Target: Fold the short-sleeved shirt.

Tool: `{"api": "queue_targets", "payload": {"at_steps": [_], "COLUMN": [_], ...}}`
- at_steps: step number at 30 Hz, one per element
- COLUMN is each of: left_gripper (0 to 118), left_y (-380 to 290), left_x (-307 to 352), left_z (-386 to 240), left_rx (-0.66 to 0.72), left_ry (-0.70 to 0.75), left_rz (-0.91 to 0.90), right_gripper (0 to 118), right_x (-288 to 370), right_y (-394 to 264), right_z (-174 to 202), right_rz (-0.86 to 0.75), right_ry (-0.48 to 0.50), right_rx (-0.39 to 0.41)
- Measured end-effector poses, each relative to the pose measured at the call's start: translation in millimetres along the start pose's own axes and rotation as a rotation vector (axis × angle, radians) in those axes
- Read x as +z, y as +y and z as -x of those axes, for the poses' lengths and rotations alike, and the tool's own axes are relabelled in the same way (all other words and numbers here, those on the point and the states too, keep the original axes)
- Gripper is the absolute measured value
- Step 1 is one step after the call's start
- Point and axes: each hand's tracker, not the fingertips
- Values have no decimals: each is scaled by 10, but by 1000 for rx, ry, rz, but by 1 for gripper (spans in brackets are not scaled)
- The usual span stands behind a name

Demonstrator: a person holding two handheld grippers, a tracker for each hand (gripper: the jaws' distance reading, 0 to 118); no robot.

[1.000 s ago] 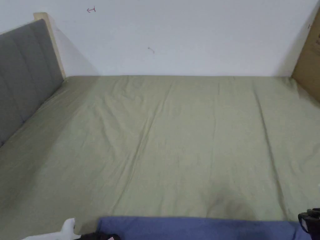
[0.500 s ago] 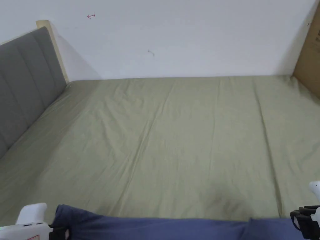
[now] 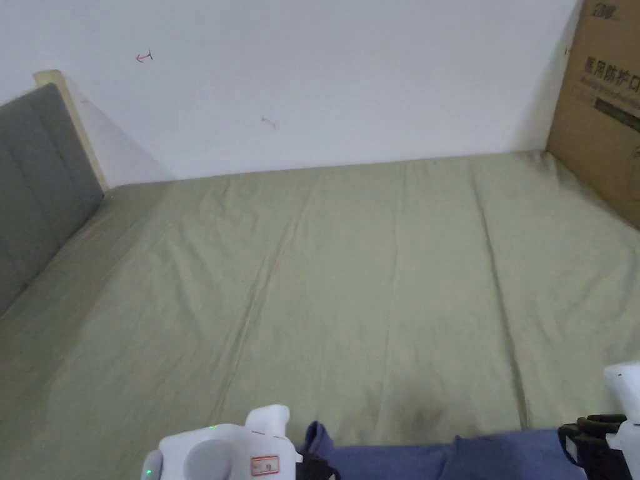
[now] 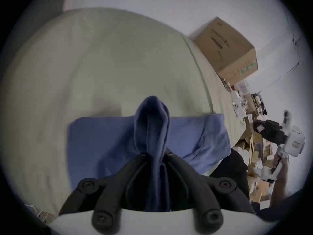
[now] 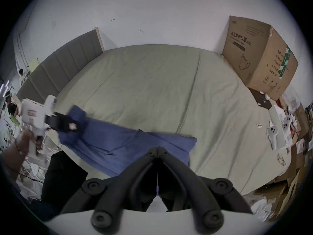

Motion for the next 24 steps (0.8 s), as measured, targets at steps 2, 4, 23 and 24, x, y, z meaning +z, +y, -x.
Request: {"api": "queue_targets", "payload": {"at_steps": [2,4,23,24], "left_gripper": [72,113,1,1], "left_y": [-20,-61,-264,-275], "left_x": [-233,-281,-386,-443], "left_z": [-73,-113,-134,-218], "left_rx": [25,66,-89,-110], "left_ry": [-59,-126,96,97], "left_rz": [61,81,99,69], "right_gripper": [0,0,0,0], "right_x": [14,19,-125,-124], "right_y": [-21,-43,-28,-35], "right_z": [-30,-48,66,74], "right_rz": [7,7,25,29], "right_ry": [7,-1,27,27], "right_rx": [-12,-11,14,17]}}
